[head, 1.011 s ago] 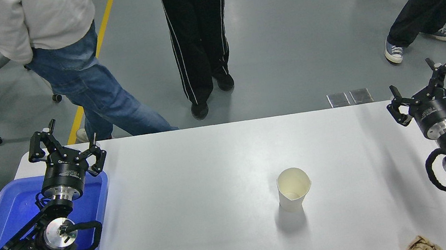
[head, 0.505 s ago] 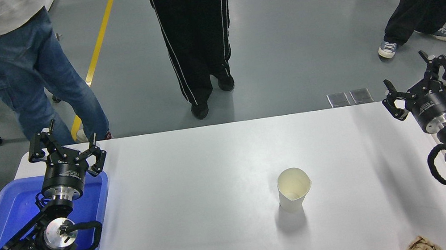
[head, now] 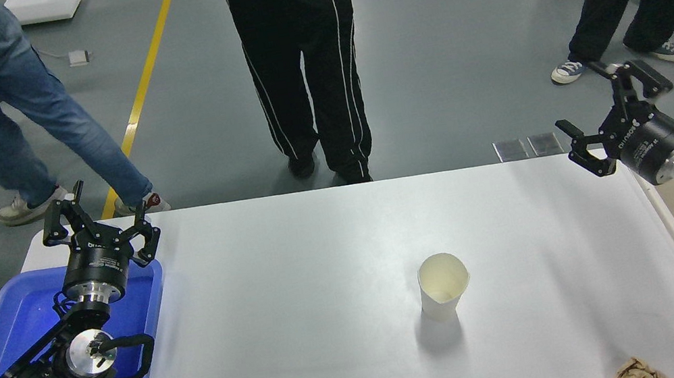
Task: Dispose of the paper cup in the dustbin
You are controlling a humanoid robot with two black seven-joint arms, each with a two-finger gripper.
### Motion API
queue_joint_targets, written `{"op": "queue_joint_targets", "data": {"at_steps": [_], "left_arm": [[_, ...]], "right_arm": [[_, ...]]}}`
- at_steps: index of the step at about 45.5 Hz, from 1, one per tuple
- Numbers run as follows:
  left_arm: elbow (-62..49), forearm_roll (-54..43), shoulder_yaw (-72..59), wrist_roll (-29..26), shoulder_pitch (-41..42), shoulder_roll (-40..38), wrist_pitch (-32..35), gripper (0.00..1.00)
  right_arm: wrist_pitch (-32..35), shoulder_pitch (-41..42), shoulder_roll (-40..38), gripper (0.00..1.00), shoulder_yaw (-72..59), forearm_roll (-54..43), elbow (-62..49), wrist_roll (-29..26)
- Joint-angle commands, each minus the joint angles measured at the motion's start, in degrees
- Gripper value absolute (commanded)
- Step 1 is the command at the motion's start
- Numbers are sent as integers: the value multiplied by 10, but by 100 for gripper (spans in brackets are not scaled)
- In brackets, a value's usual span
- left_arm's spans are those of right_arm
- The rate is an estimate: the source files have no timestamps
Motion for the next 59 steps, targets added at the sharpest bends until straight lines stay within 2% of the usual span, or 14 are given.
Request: {"op": "queue_joint_targets", "data": {"at_steps": [1, 8, 13, 24, 30, 44, 59], "left_arm": [[0, 0, 1, 0, 0, 0, 0, 100], [0, 0, 0, 0, 0, 0, 0, 100], [0, 0, 1, 0, 0, 0, 0, 100], [0, 0, 0, 0, 0, 0, 0, 100], [0, 0, 0, 0, 0, 0, 0, 100], [0, 0, 0, 0, 0, 0, 0, 100], [0, 0, 1, 0, 0, 0, 0, 100]], "right_arm": [[-12, 8, -61, 100, -19, -155, 147, -72], [0, 23, -67, 100, -20, -300, 211, -83], [1, 57, -62, 99, -48, -365, 218, -82], [-2, 186, -54, 99, -273, -428, 208, -83], [-1, 239, -8, 99, -370, -482, 200, -83], [0, 311, 60, 99, -463, -486, 162, -83], [1, 338, 159, 99, -532, -487, 79, -83]]}}
